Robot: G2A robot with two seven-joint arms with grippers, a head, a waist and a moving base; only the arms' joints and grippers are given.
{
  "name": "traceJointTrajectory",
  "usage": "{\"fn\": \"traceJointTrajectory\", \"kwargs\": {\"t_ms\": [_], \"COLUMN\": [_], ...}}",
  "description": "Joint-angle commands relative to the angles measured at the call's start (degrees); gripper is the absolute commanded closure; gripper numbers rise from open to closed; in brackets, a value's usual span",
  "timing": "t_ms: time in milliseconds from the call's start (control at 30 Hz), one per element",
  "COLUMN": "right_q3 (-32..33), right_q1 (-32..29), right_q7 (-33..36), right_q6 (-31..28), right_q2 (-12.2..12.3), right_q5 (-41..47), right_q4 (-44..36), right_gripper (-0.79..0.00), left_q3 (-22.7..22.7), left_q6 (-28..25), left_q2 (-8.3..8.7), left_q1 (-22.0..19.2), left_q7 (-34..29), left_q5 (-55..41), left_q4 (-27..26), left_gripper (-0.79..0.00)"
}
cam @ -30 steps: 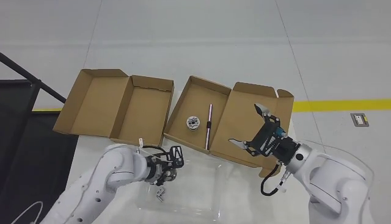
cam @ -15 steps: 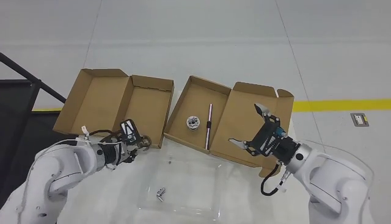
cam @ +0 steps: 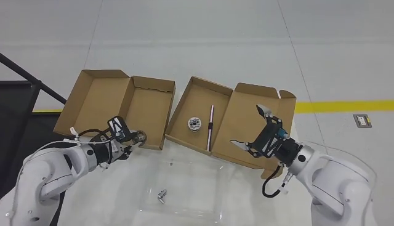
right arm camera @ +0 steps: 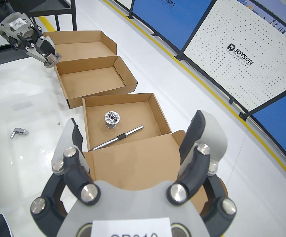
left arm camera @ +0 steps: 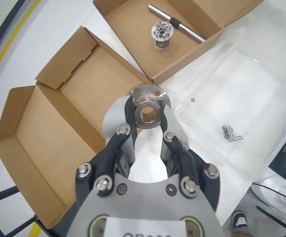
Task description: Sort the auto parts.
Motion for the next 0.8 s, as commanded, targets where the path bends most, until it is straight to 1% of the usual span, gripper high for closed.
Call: {"fn": "traceJointTrajectory", "kwargs": {"t_ms": [0, 67, 100, 133, 200, 233, 300, 333, 400, 467, 533, 633, 767], "right_q3": [0.0, 0.0, 0.0, 0.0, 0.0, 0.0, 0.0, 0.0, 0.0, 0.0, 0.0, 0.0, 0.0], "right_q1": [0.0, 0.0, 0.0, 0.0, 0.0, 0.0, 0.0, 0.0, 0.0, 0.0, 0.0, 0.0, 0.0], "right_q7": [0.0, 0.0, 0.0, 0.0, 0.0, 0.0, 0.0, 0.0, 0.0, 0.0, 0.0, 0.0, 0.0], "right_q6": [0.0, 0.0, 0.0, 0.0, 0.0, 0.0, 0.0, 0.0, 0.0, 0.0, 0.0, 0.0, 0.0], "right_q2": [0.0, 0.0, 0.0, 0.0, 0.0, 0.0, 0.0, 0.0, 0.0, 0.0, 0.0, 0.0, 0.0], "right_q5": [0.0, 0.0, 0.0, 0.0, 0.0, 0.0, 0.0, 0.0, 0.0, 0.0, 0.0, 0.0, 0.0], "right_q4": [0.0, 0.0, 0.0, 0.0, 0.0, 0.0, 0.0, 0.0, 0.0, 0.0, 0.0, 0.0, 0.0], "right_gripper": [-0.785, -0.785, -0.785, -0.785, -0.785, -0.785, -0.785, -0.785, -0.785, -0.785, -0.785, -0.785, -0.785], "left_q3": [0.43, 0.99, 1.57, 2.13, 3.95, 5.16, 7.45, 8.73, 11.99, 14.99, 17.93, 22.86, 29.11], "left_q6": [2.52, 7.4, 9.54, 10.87, 12.53, 13.31, 12.6, 12.37, 12.89, 12.28, 11.08, 9.9, 8.92], "left_q2": [-0.18, -0.44, -0.72, -1.0, -1.38, -1.75, -2.45, -2.8, -3.55, -4.61, -5.87, -7.97, -11.07], "left_q1": [0.01, -1.9, -3.23, -5.01, -9.35, -11.42, -15.94, -18.24, -22.68, -26.96, -31.22, -36.74, -42.04], "left_q7": [0.92, 0.28, 0.95, 1.46, 0.77, 1.41, 2.29, 2.51, 2.01, 2.45, 3.19, 4.44, 5.92], "left_q5": [0.04, 2.97, 2.2, 0.86, 3.24, 2.82, 1.01, 1.33, 5.01, 4.66, 3.31, 3.88, 5.43], "left_q4": [0.84, 2.95, 4.73, 6.9, 10.92, 13.11, 18.26, 20.81, 25.34, 30.62, 36.2, 43.58, 50.88], "left_gripper": [0.0, 0.0, 0.0, 0.0, 0.0, 0.0, 0.0, 0.0, 0.0, 0.0, 0.0, 0.0, 0.0]}}
